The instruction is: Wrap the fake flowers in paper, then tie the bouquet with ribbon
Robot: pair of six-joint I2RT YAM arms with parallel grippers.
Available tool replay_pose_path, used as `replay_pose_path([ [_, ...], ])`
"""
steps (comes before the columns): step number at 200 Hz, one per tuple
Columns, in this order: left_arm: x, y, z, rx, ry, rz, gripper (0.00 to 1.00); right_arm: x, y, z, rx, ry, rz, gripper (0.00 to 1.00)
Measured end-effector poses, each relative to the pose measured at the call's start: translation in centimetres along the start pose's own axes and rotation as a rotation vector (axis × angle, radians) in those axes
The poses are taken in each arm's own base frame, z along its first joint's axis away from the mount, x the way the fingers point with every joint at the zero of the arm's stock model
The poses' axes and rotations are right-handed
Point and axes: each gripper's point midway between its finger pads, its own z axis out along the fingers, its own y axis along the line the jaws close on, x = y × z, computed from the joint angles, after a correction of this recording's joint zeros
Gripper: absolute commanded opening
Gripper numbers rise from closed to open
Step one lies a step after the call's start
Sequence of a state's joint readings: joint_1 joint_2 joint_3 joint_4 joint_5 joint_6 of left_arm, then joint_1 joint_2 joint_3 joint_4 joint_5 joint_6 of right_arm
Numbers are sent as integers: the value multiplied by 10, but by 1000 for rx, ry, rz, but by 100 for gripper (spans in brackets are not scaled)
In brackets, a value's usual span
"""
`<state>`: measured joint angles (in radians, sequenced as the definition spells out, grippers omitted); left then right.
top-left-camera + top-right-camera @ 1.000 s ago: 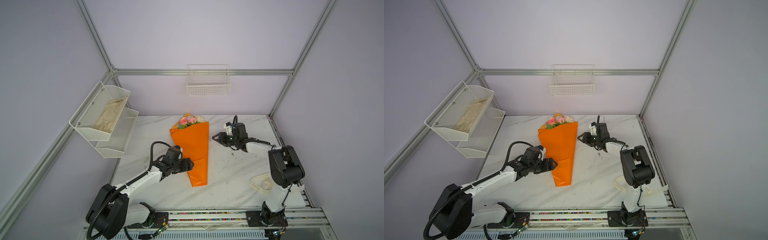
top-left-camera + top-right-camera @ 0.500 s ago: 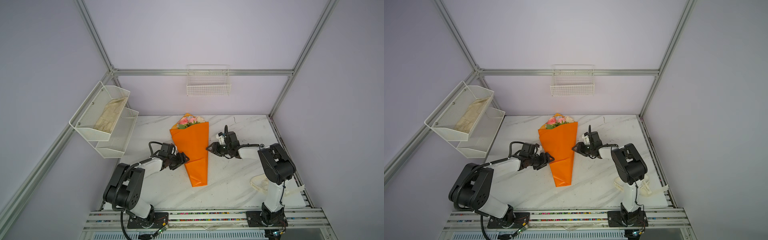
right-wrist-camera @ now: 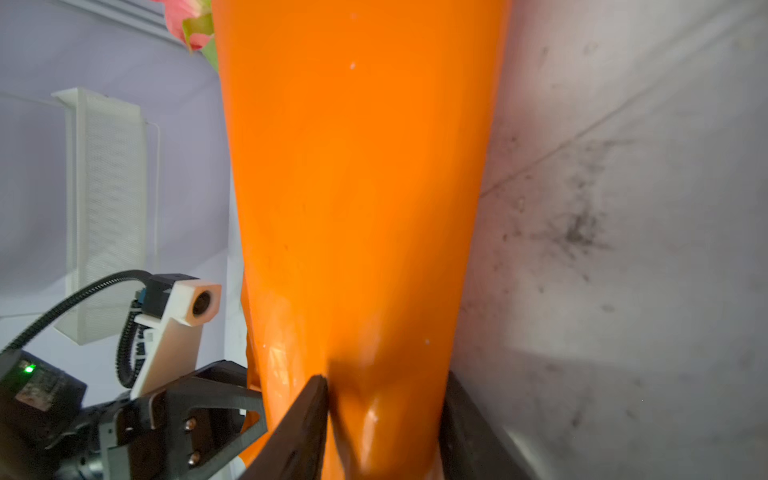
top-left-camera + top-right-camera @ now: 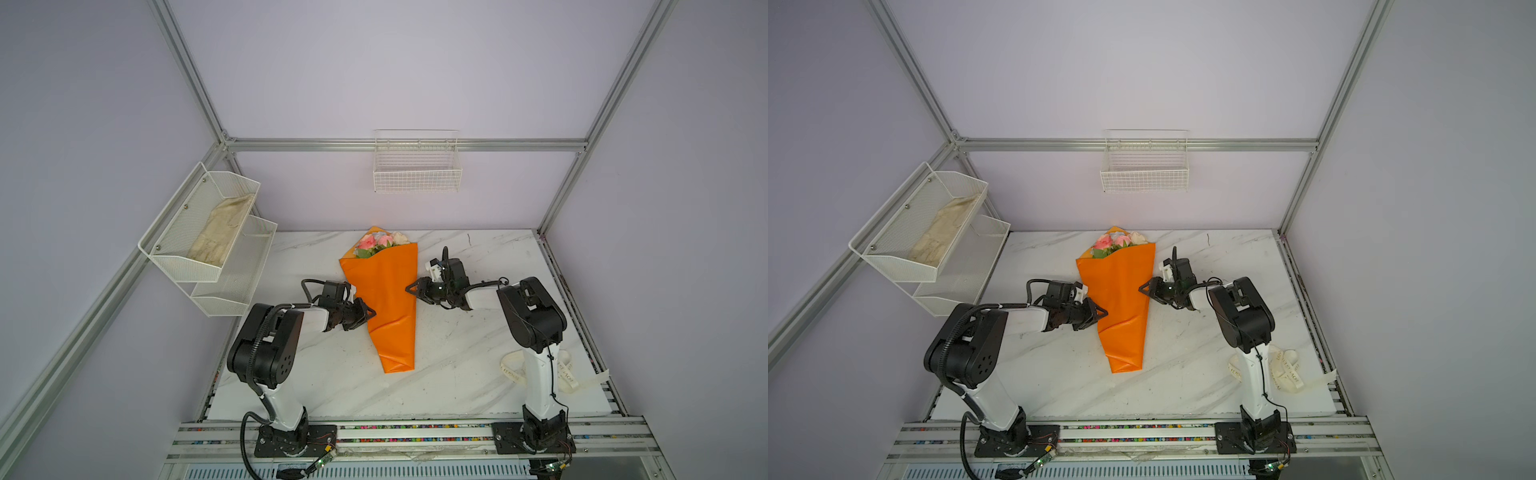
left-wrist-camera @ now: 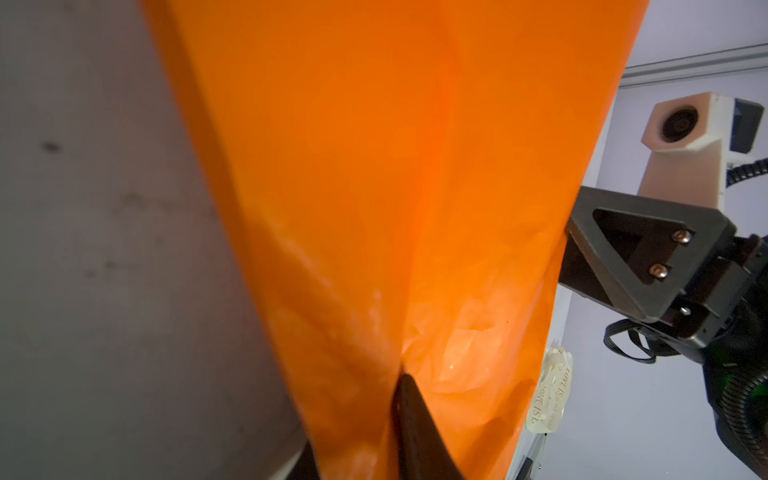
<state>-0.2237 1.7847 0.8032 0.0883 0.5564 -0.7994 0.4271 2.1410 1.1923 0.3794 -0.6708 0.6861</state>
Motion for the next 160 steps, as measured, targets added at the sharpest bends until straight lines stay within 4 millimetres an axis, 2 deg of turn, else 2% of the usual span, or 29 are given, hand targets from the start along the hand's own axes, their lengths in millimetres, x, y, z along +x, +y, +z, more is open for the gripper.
replay_pose_path([
  [27, -9, -5, 9, 16, 8, 12, 13, -5, -5, 0, 0, -11, 12, 20],
  [35, -12, -6, 12, 20, 10, 14, 13, -5, -6, -1, 2, -13, 18, 18],
  [78, -29, -17, 27, 58, 22, 27, 12, -19, -23, -13, 20, -49, 46, 18],
  [115, -47, -30, 46, 88, 22, 50, 12, -40, -41, -27, 32, -98, 71, 19],
  [160, -63, -53, 73, 125, 23, 84, 11, -68, -53, -28, 8, -142, 63, 19],
])
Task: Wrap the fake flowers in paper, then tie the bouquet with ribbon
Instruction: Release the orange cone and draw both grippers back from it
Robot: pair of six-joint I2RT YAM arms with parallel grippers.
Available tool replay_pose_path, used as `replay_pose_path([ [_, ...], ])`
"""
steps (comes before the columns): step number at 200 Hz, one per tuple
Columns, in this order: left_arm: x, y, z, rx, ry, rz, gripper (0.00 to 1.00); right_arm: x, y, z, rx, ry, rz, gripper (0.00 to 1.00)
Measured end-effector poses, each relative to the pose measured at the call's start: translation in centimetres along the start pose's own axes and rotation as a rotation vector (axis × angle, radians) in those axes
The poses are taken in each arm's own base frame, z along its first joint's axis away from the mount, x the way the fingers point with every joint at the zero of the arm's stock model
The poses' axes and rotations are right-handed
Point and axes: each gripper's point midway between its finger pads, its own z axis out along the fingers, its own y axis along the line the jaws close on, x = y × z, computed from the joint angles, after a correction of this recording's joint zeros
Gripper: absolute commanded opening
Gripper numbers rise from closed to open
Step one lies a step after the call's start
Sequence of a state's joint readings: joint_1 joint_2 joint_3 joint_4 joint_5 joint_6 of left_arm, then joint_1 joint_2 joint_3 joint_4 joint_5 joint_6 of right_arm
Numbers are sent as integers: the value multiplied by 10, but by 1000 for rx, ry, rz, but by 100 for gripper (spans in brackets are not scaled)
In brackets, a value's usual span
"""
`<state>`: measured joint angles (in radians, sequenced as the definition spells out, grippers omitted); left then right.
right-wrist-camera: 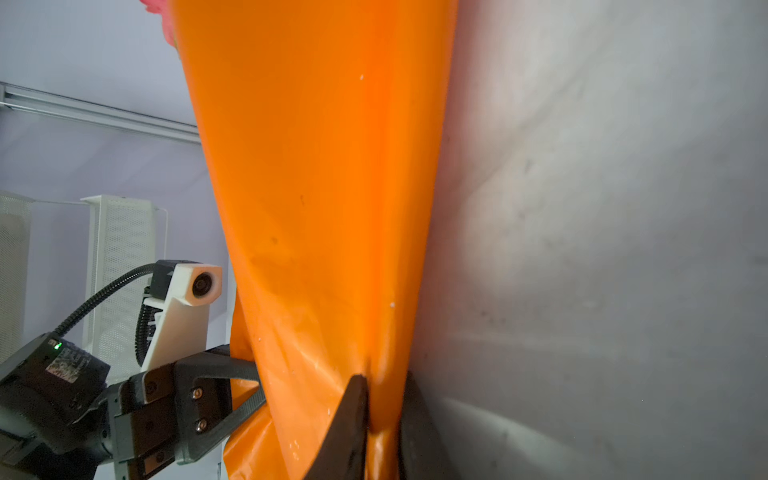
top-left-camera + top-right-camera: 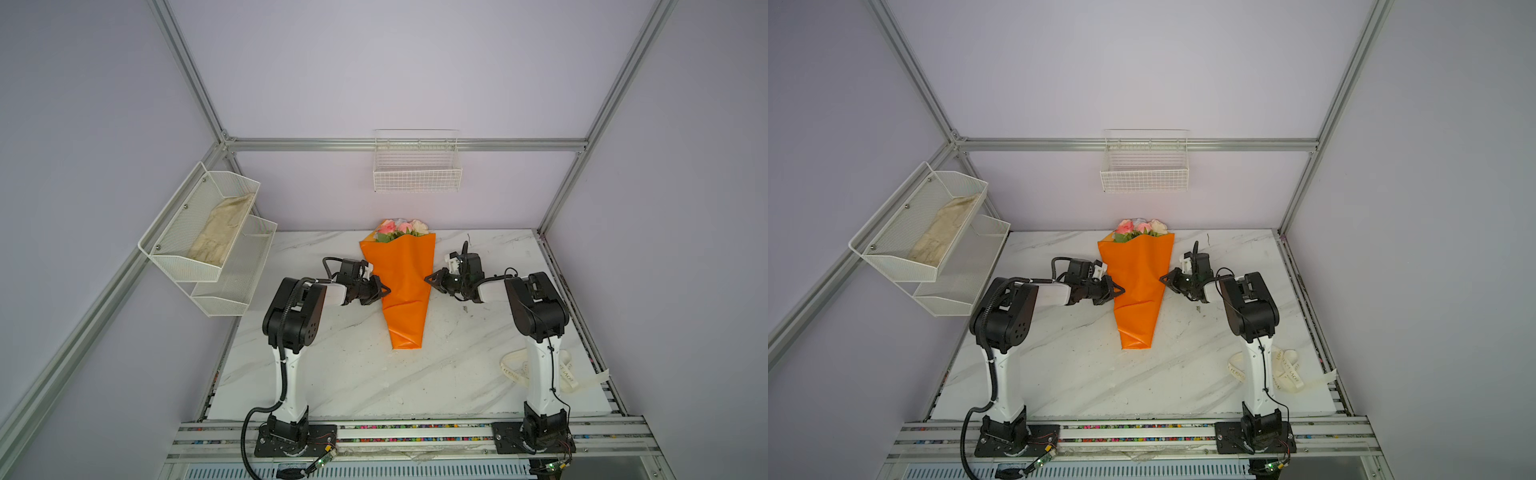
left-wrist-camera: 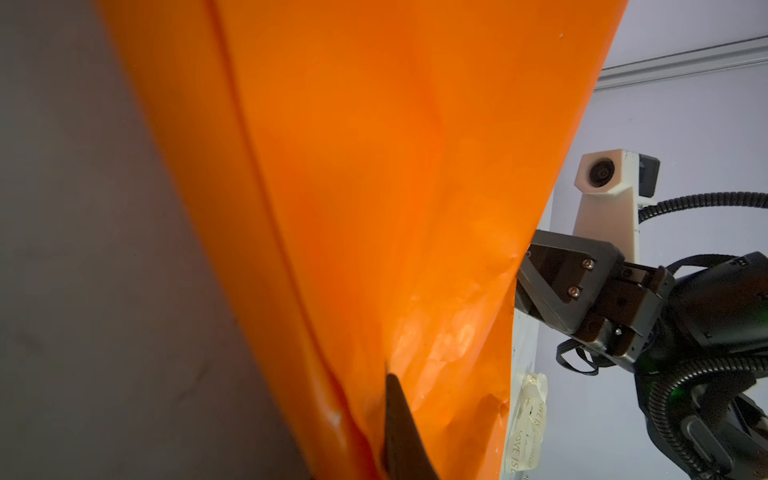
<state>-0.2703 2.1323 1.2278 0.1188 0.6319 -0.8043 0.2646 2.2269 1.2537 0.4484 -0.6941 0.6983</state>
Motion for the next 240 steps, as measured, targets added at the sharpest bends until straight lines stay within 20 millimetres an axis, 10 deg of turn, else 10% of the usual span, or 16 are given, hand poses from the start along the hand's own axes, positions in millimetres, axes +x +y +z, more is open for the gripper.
replay_pose_path([
  [47, -4, -8, 12, 16, -1, 2, 12, -17, -3, 0, -12, -27, -1, 23],
  [103, -9, -17, 3, 7, -26, 22, 45, -9, 1, -23, 18, -24, 2, 47],
  [181, 10, -46, -68, -12, -103, 76, 69, -24, 47, -204, 334, -412, -56, 55],
  [240, 45, -52, -115, -19, -132, 102, 72, 41, 3, -319, 607, -652, 169, 41],
])
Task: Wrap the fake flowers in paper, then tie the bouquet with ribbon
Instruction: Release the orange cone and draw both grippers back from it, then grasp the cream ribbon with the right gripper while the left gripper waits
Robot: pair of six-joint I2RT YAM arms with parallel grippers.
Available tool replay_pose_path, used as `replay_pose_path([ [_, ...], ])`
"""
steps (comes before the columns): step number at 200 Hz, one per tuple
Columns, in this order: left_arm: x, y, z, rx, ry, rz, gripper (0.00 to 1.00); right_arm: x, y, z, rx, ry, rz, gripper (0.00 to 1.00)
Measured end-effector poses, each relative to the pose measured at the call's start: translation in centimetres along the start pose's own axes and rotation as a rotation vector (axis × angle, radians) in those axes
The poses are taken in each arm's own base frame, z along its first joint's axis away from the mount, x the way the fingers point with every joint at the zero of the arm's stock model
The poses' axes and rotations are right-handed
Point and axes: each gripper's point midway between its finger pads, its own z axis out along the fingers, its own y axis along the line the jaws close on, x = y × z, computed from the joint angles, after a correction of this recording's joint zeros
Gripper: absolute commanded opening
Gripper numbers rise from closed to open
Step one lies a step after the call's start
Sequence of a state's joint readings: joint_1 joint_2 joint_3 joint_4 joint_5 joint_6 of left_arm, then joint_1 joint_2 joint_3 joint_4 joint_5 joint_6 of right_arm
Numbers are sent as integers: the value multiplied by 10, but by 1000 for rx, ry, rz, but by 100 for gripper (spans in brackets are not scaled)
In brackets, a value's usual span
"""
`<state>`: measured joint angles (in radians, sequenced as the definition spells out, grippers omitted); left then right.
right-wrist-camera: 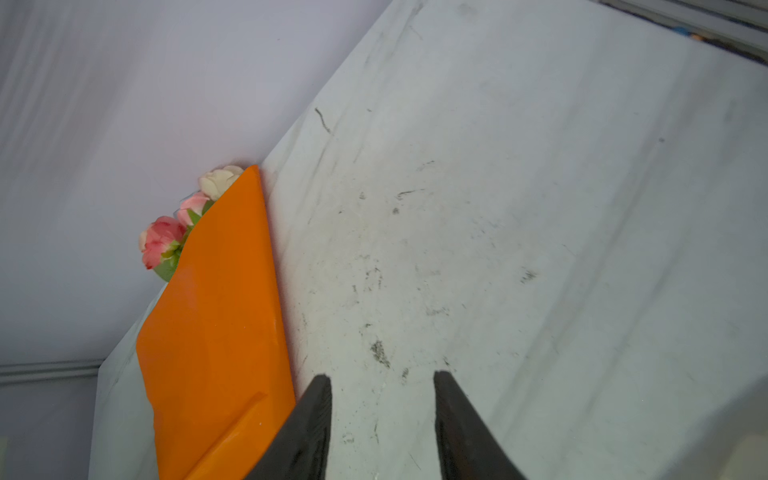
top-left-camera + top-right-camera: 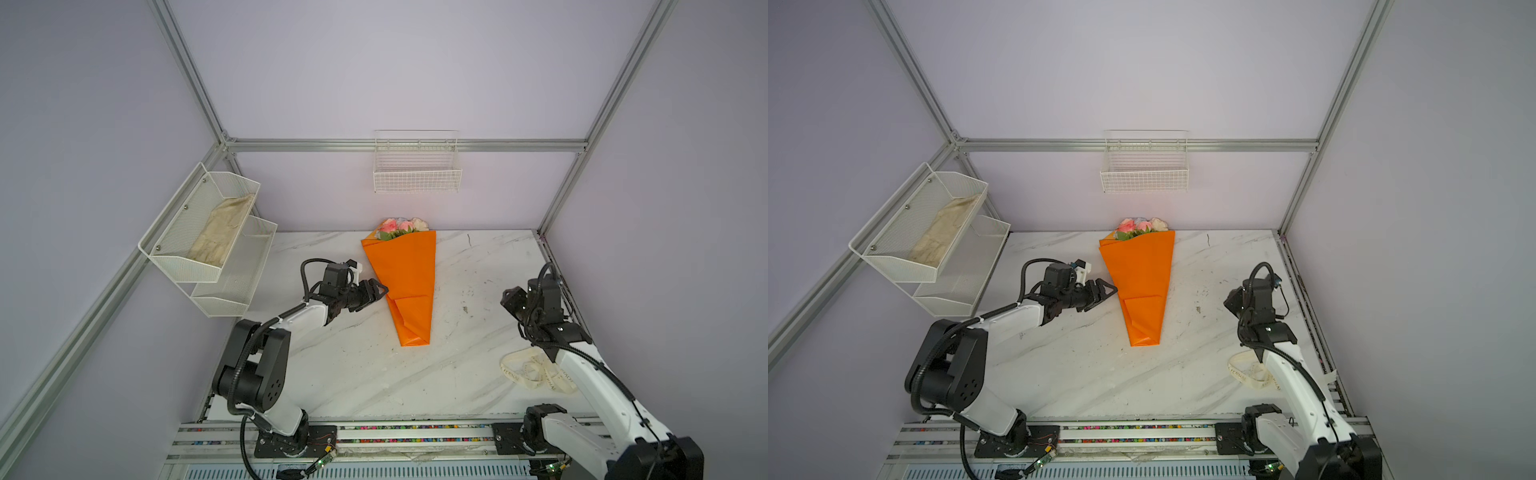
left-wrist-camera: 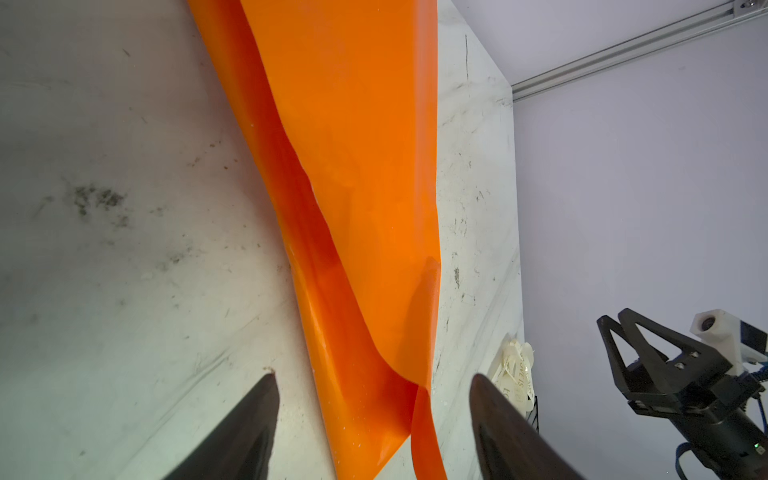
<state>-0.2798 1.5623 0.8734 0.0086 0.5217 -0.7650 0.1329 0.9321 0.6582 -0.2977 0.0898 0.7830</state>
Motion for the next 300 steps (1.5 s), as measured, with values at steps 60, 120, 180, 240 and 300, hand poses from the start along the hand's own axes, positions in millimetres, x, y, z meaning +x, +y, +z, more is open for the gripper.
replay_pose_path([
  [60, 11, -25, -49, 37, -63, 59, 71, 64, -83, 4, 265, 171, 55, 43],
  [120, 18, -26, -66, 12, -68, 97, 71, 85, -100, -3, 337, 278, 29, 46],
  [180, 23, -21, -65, -6, -50, 107, 71, 103, -100, -6, 354, 334, 52, 49],
  [240, 28, -14, -62, -21, -30, 102, 71, 131, -110, 6, 416, 420, 25, 48],
  [300, 30, -13, -63, -27, -24, 98, 71, 136, -79, 19, 346, 452, -95, 1],
])
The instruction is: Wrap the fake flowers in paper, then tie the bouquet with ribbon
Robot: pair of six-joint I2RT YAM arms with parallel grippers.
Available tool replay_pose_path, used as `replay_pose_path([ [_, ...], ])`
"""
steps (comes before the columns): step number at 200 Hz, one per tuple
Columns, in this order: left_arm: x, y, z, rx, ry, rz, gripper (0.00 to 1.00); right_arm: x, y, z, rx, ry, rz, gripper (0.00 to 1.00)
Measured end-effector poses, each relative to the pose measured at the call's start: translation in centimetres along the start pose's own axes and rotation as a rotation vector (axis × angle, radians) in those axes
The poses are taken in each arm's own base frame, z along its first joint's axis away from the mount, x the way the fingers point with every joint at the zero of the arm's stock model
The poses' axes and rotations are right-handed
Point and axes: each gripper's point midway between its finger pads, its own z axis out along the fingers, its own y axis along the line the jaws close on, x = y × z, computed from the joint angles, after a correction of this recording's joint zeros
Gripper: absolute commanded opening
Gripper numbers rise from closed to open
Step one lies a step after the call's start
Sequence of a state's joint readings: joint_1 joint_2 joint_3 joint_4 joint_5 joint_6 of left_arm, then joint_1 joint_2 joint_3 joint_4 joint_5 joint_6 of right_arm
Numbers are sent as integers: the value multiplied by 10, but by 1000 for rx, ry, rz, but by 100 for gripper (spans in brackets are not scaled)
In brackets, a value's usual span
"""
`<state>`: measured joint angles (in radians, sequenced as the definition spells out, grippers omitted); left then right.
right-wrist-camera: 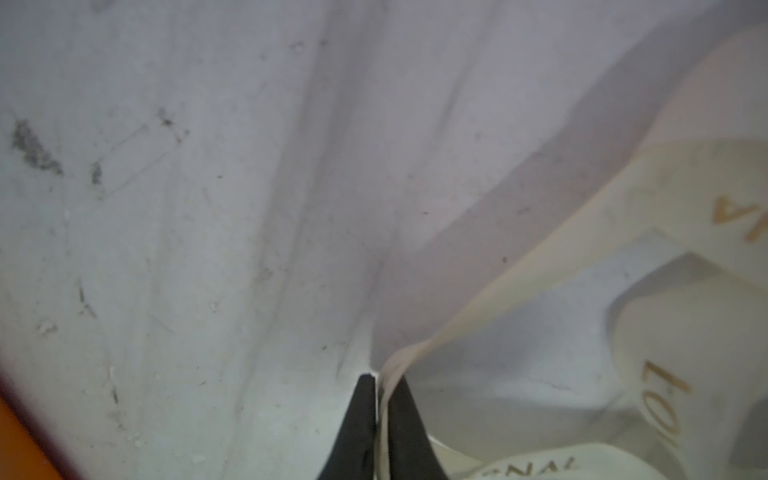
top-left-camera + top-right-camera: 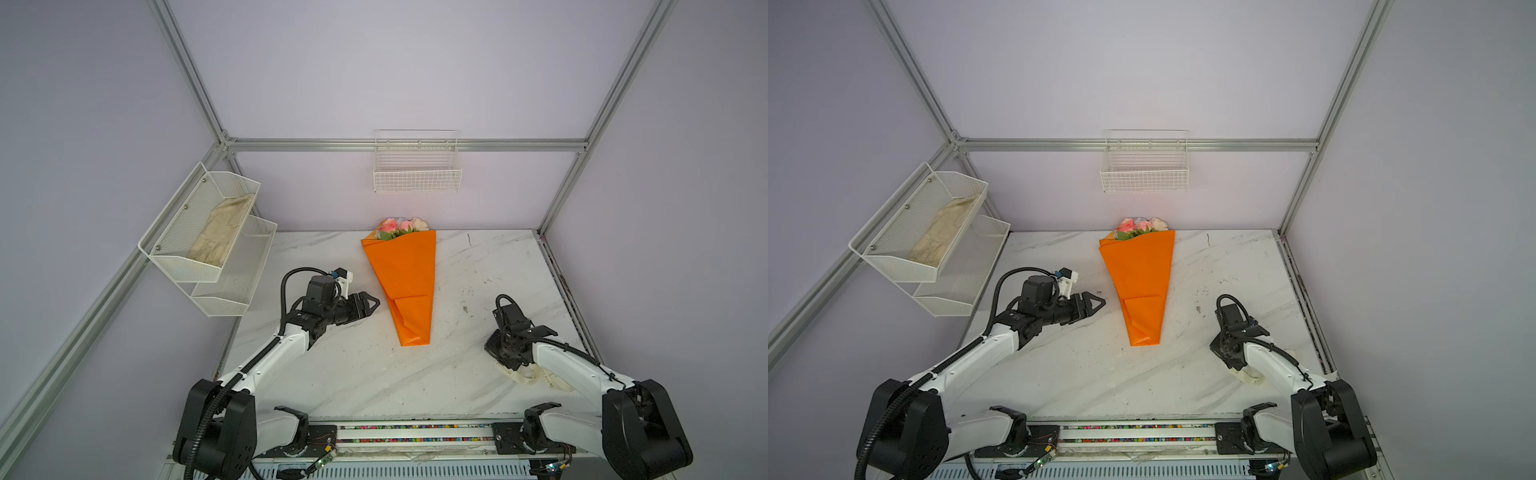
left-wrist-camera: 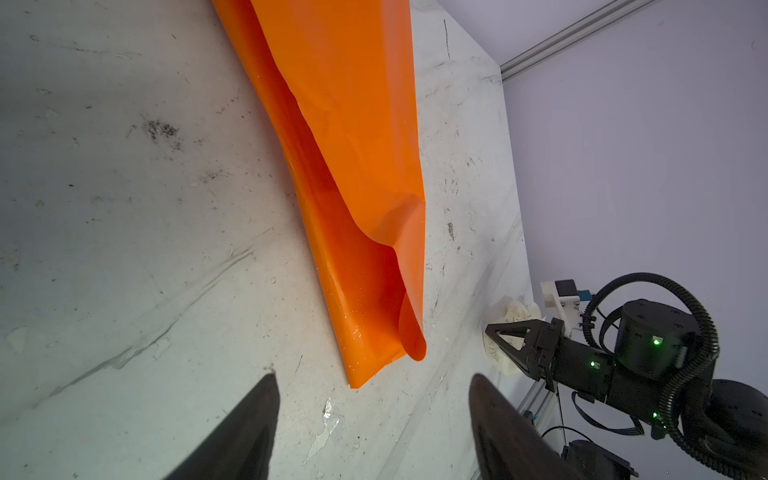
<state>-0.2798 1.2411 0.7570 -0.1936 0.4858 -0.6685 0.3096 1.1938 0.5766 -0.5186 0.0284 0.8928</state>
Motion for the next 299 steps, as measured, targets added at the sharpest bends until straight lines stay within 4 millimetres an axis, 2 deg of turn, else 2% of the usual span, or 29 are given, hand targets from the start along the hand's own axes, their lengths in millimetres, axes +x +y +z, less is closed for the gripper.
replay_pose_path([
  [13, 0, -1, -2, 1, -1, 1, 71, -5, 27, -14, -89, -19, -52, 0],
  [29, -1, -6, -6, 16, -7, 10, 71, -10, 77, -47, -302, -44, -107, 0],
  [47, -2, -19, -13, 63, -17, 36, 72, -14, 136, -103, -597, -66, -162, 0],
  [64, -4, -34, -19, 123, -25, 64, 73, -12, 180, -153, -803, -62, -229, 0],
  [81, -2, -52, -24, 189, -24, 102, 75, -5, 214, -191, -939, -53, -298, 0],
  [99, 10, -72, -22, 252, 13, 156, 76, 5, 236, -215, -1038, -36, -350, 0],
  [126, 40, -100, -11, 329, 109, 237, 78, 14, 248, -226, -1113, 6, -364, 0],
  [153, 60, -132, 4, 388, 185, 321, 79, 16, 253, -237, -1164, 21, -365, 0],
  [187, 73, -168, 22, 436, 223, 426, 80, 17, 251, -250, -1196, 13, -373, 0],
  [208, 72, -185, 35, 440, 212, 487, 80, 17, 249, -260, -1220, 7, -382, 0],
  [223, 67, -187, 46, 413, 186, 516, 80, 17, 248, -267, -1233, 0, -385, 0],
  [254, 59, -178, 62, 360, 145, 539, 75, 16, 245, -280, -1259, -19, -389, 0],
  [280, 56, -179, 76, 376, 126, 541, 73, 14, 242, -291, -1279, -43, -388, 0],
  [299, 57, -185, 86, 424, 125, 527, 65, 11, 242, -301, -1293, -66, -384, 0],
])
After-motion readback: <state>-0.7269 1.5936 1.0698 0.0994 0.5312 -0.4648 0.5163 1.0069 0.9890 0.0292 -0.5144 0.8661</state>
